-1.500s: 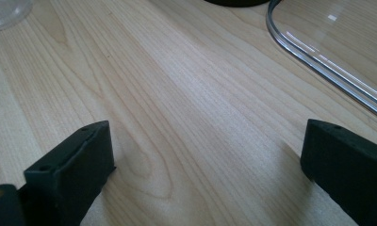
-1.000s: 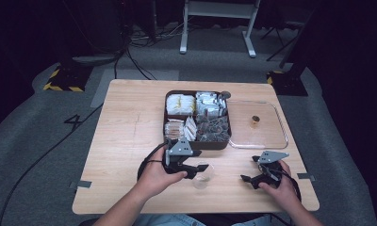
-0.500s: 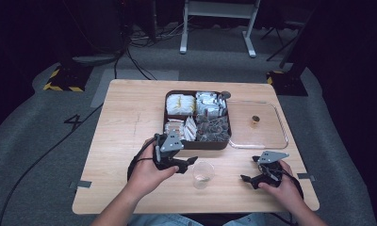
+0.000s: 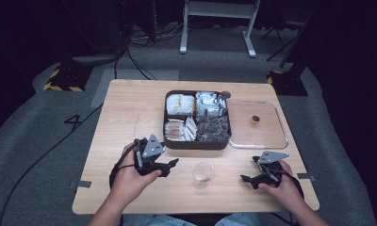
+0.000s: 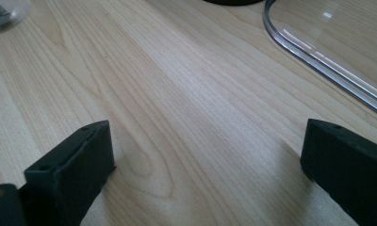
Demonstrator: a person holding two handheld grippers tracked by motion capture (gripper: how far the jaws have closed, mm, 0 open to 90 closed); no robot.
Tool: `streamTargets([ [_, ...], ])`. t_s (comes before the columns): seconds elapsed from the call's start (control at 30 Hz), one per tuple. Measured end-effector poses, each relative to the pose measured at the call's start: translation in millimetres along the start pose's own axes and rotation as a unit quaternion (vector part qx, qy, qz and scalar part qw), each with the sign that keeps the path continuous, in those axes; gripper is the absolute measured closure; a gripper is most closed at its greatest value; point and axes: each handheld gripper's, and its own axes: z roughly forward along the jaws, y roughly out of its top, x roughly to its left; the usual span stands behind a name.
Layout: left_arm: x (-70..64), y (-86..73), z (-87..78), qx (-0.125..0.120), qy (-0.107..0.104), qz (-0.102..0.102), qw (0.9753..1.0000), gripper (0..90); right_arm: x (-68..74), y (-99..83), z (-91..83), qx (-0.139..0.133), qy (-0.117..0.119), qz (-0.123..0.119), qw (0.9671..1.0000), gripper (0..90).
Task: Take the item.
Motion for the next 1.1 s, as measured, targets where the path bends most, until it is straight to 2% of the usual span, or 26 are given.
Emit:
streamTargets([
  [0.17, 10.1, -12.8, -2.5, 0.014, 0.019, -0.016, 0.9996, 30.0, 0.1, 0.1, 0.1, 0.0, 0.0, 0.0, 1.0, 3.3],
  [0.3, 15.9, -23.0, 0.7, 0.038, 0.035, -0.014, 0.9985, 29.6, 0.1, 0.2, 0.2, 0.0, 0.0, 0.0, 1.0, 3.3],
  [0.5, 26.2, -39.9, 8.7, 0.059, 0.042, -0.035, 0.9968, 29.2, -0.2, 0.3, 0.3, 0.0, 0.001, -0.001, 1.0, 3.3],
  [0.6, 33.3, -49.8, 11.6, 0.07, 0.054, -0.045, 0.9951, 29.2, -0.5, 0.4, 0.4, 0.0, 0.002, -0.002, 1.0, 3.3],
  [0.87, 47.8, -75.3, 16.4, 0.093, 0.059, -0.079, 0.9908, 29.4, -0.5, 0.4, 0.4, 0.0, 0.002, -0.002, 1.0, 3.3],
  [1.1, 55.2, -96.4, 21.0, 0.119, 0.062, -0.095, 0.9864, 29.0, -0.5, 0.4, 0.4, 0.0, 0.002, -0.002, 1.0, 3.3],
])
